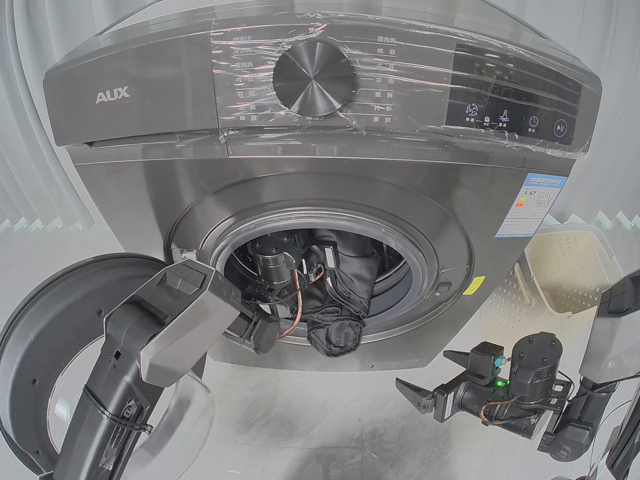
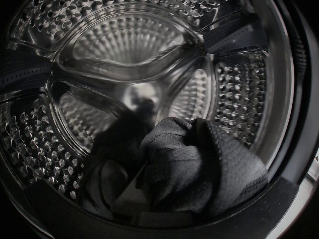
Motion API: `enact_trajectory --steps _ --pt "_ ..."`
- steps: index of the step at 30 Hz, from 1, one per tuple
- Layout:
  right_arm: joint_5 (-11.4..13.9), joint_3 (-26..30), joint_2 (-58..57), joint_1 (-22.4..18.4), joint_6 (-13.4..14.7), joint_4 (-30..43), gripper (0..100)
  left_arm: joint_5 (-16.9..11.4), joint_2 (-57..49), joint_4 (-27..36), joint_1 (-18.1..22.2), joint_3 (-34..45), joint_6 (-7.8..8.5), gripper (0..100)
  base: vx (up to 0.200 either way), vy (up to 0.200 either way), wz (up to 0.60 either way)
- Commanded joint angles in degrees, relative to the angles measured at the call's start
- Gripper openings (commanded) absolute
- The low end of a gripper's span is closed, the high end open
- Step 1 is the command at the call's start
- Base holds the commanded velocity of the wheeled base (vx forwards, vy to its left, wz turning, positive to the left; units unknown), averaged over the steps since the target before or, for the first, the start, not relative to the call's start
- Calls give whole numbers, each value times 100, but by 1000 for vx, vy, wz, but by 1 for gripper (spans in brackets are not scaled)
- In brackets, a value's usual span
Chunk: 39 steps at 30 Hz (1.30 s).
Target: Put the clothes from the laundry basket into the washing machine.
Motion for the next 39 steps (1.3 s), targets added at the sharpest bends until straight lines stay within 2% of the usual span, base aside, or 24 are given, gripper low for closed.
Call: enact_trajectory --steps 1,6,17,18,25,31,36,39 --pt "10 -1 15 4 -1 -1 100 125 254 299 220 -701 45 0 0 0 0" --pt "10 -1 15 4 -1 -1 100 274 324 492 212 -1097 45 0 0 0 0" --pt "1 -1 23 4 8 -1 100 265 228 484 176 -851 -8 0 0 0 0" --pt "1 -1 23 4 8 -1 100 265 210 484 159 -825 -8 100 0 0 0" --pt "1 -1 23 4 8 -1 100 212 -168 624 -17 -86 9 100 0 0 0" --pt "1 -1 23 4 8 -1 100 -104 -625 993 -228 986 18 100 0 0 0" --pt "1 -1 23 4 8 -1 100 -245 -625 1020 -316 1346 106 100 0 0 0" --pt "1 -1 23 4 8 -1 100 -324 -598 1020 -342 1513 247 100 0 0 0"
